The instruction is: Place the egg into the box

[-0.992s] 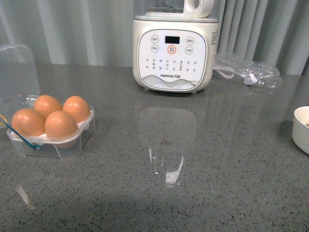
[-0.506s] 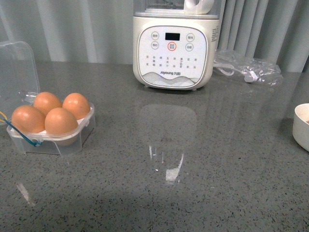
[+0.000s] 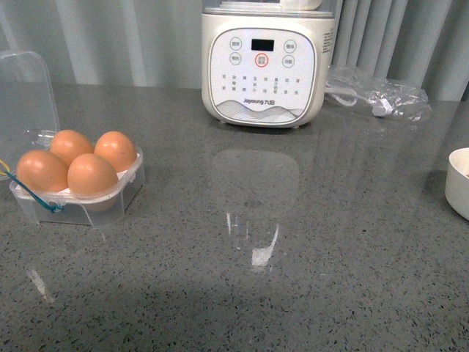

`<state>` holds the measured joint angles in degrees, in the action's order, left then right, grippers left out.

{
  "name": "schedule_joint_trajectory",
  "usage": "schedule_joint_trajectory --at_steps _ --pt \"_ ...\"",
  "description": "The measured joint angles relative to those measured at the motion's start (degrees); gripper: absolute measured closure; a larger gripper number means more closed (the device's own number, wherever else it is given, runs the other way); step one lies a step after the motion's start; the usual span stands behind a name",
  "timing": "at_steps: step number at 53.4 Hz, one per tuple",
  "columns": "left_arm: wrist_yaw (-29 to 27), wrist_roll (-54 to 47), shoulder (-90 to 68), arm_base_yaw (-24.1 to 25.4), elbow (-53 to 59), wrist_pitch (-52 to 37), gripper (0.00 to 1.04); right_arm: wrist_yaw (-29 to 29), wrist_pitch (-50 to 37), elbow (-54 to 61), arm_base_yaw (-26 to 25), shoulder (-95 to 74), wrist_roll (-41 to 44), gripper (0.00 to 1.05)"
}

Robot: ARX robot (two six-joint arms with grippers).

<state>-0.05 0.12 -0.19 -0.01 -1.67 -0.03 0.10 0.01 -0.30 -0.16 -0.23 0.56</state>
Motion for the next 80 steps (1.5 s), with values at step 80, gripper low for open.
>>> schedule_joint_trajectory --at_steps 80 --pt "11.67 -3.85 -81.29 17.14 -44.85 -14.88 0.07 -0.02 0.0 0.0 0.0 0.0 0.0 0.07"
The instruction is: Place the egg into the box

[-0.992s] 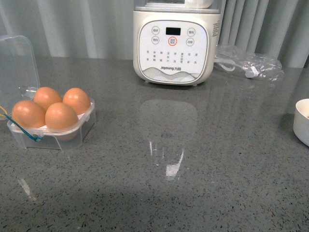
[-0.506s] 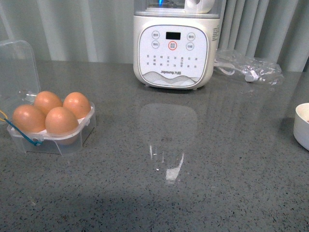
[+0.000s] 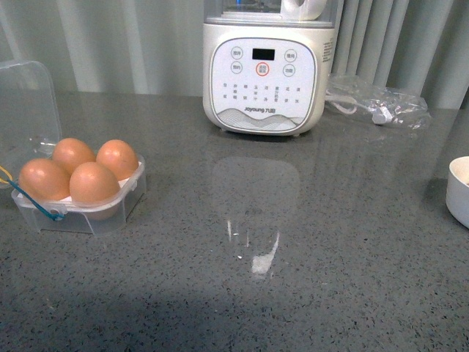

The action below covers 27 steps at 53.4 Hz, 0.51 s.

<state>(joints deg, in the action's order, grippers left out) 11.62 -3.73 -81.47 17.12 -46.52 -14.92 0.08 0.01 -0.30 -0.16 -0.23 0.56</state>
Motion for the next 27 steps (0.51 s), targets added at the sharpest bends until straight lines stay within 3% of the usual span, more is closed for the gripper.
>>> schedule_joint_trajectory --at_steps 27 --pt "3.04 8.57 4.74 -9.46 1.46 -0.5 0.07 0.0 0.0 0.0 0.0 0.0 0.0 0.07"
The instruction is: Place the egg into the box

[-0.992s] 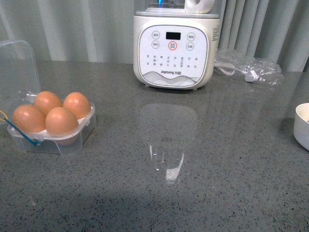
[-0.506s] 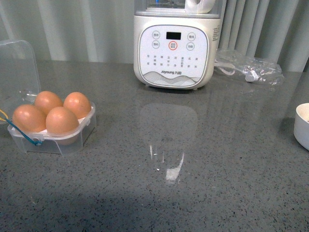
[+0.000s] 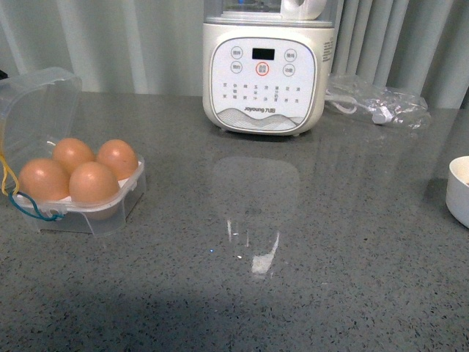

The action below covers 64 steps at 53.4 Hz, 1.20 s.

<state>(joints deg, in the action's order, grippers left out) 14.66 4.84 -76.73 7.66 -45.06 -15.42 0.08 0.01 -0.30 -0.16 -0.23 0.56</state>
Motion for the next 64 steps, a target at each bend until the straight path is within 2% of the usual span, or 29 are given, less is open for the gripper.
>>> schedule_joint_trajectory --at_steps 18,36,47,52,57,64 --pt "-1.68 -2.95 8.35 -10.34 5.09 3.63 0.07 0.0 0.0 0.0 0.0 0.0 0.0 0.07" --pt "-3.1 -7.91 9.42 -12.61 6.19 7.41 0.07 0.0 0.0 0.0 0.0 0.0 0.0 0.07" --pt "-2.71 -8.46 10.56 -12.0 5.38 9.84 0.07 0.0 0.0 0.0 0.0 0.0 -0.02 0.07" --pt "-1.86 -8.35 12.22 -9.99 3.15 12.41 0.07 0.0 0.0 0.0 0.0 0.0 0.0 0.07" --pt "-0.94 -8.41 14.6 -7.21 1.9 14.58 0.07 0.0 0.0 0.0 0.0 0.0 0.0 0.07" --pt "0.87 -9.29 19.69 -0.63 0.63 19.52 0.07 0.0 0.0 0.0 0.0 0.0 0.0 0.07"
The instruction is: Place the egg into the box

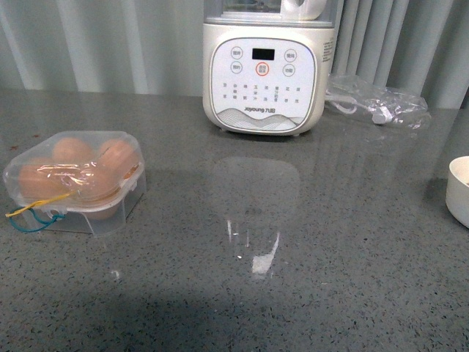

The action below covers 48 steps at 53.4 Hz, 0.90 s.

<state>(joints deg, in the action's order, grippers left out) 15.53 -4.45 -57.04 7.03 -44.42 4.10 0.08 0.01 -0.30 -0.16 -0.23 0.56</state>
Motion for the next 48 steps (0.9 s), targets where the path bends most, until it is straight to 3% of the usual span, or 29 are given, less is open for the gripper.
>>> schedule_joint_trajectory --at_steps 18,27,31,36,48 --pt "12.5 -7.48 13.77 17.27 4.68 12.04 0.07 0.0 0.0 0.0 0.0 0.0 0.0 0.07" --pt "16.5 -8.41 16.02 24.17 7.43 11.26 0.09 0.0 0.0 0.0 0.0 0.0 0.0 0.07" --pt "13.46 -2.95 19.5 23.43 14.47 -2.71 0.22 0.0 0.0 0.0 0.0 0.0 0.0 0.07" --pt "10.45 0.72 23.78 20.11 20.9 -12.37 0.36 0.02 0.0 0.0 0.0 -0.02 0.0 0.07" --pt "2.51 3.58 30.95 11.76 29.07 -14.62 0.72 0.0 0.0 0.0 0.0 0.0 0.0 0.07"
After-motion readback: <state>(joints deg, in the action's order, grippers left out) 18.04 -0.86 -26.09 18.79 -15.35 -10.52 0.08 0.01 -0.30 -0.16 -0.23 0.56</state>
